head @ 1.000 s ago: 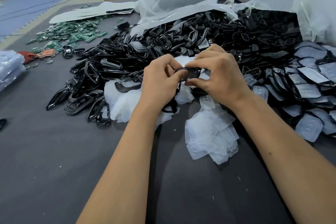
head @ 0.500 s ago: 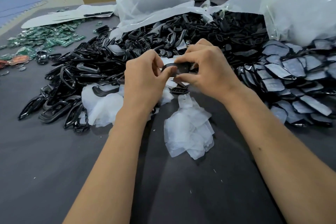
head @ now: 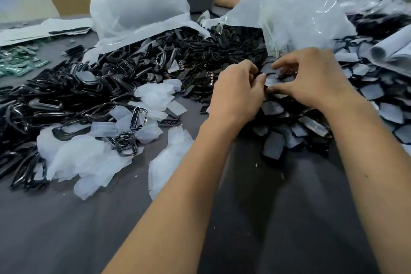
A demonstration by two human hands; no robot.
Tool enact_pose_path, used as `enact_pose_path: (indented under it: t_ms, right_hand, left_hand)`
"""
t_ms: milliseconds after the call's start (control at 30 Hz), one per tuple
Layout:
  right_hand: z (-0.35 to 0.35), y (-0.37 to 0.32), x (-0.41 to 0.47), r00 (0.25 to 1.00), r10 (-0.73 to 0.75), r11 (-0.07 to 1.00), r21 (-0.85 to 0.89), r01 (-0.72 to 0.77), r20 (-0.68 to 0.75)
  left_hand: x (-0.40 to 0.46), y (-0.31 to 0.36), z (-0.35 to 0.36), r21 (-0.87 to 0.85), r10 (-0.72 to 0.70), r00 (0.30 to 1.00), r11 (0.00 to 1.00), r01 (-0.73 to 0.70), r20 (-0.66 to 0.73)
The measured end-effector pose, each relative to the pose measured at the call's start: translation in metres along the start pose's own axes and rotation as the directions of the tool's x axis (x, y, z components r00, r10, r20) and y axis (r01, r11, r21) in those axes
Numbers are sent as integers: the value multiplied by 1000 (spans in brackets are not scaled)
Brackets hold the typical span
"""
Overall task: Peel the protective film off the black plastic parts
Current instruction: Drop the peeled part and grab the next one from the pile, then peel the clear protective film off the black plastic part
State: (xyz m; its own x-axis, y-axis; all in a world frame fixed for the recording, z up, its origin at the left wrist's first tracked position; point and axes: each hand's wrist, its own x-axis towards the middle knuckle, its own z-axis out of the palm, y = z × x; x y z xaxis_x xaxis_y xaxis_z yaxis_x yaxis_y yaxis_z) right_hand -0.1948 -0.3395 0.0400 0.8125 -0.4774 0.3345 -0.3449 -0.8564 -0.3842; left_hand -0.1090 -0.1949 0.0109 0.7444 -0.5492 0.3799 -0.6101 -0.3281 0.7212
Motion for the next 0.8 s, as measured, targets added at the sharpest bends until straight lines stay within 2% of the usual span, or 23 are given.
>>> enact_pose_path:
  t_ms: [100, 200, 300, 433, 533, 600, 800]
  right_hand:
    - [-1, -4, -1, 1000, -1, 999, 33, 2, -26]
    - [14, -30, -1, 995, -72, 996, 50, 76, -64]
    - [41, -67, 6, 988, -152, 988, 41, 151, 28]
    - [79, -110, 25, 963, -242, 956, -143, 258, 116]
    - [96, -125, 41, 967, -188, 944, -239, 227, 174]
    - [103, -128, 46, 971, -159, 948, -248, 201, 179]
    - [108, -121, 50, 994, -98, 981, -166, 105, 47]
  left_hand:
    - [-6, -3, -2, -4, 1, 1000, 1000, -1, -29]
    - [-15, -18, -15, 54, -32, 996, 998, 36, -84]
    - [-19, -41, -33, 226, -128, 979, 961, 162, -158]
    - [-17, -71, -58, 490, -143, 973, 845, 214, -179]
    - [-12, -88, -67, 596, -175, 974, 770, 227, -144]
    - [-9, -94, -67, 590, -176, 974, 775, 227, -144]
    - [12, -102, -75, 571, -130, 958, 780, 258, -256]
